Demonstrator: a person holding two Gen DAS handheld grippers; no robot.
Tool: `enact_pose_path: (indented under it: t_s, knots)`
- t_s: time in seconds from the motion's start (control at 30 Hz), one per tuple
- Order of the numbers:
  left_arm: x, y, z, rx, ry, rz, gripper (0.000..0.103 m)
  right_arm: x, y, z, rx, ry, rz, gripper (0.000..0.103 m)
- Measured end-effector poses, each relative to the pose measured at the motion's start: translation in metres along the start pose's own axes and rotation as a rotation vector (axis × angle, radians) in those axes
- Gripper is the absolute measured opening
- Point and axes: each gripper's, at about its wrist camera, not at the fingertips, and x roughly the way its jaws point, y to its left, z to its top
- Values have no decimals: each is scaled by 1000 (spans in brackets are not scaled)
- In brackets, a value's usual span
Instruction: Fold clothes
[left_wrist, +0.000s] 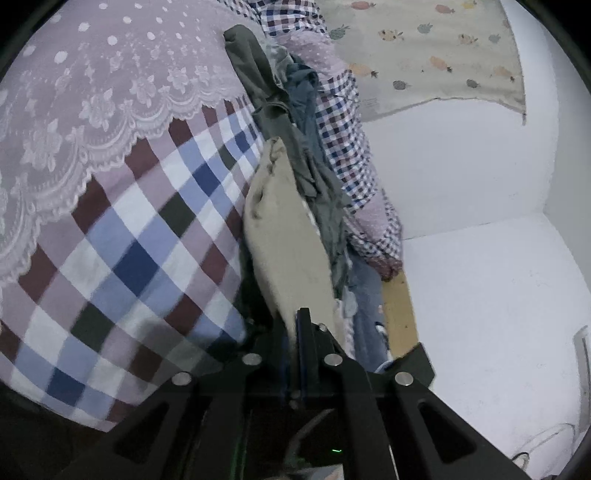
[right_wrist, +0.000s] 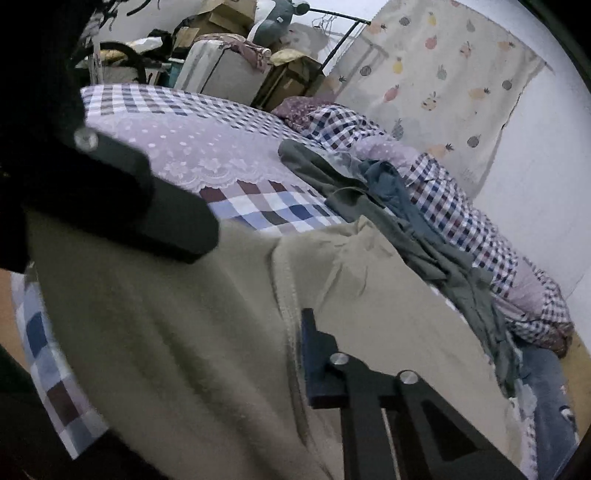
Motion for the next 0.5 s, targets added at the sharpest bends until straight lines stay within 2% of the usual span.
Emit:
enact_pose_path:
  t_s: [0.07,0.1,0.13,0.17,0.2,0.23,0.5]
  knots:
    - [-1,-1,6,14,-2,32,6,-2,-6,1,19,-2,25,6]
    - [-1,-2,9,21,-3,45,14,-4,-8,2,26,-4,36,5]
    - [1,-4,15,25,-3,56,29,-6,-11,2,34,-6,48,5]
    - [2,-2,18,28,0,60,39,-7,-15,3,43,-8,59,5]
    - [6,-2,24,31,12,59,58,-9,-20,5,56,-12,70,5]
    - [11,-3,30,35,24,57,66,-11,-24,5,68,-15,78,5]
    - [73,-19,81,126,157,106,70,-33,-46,14,151,-30,112,5]
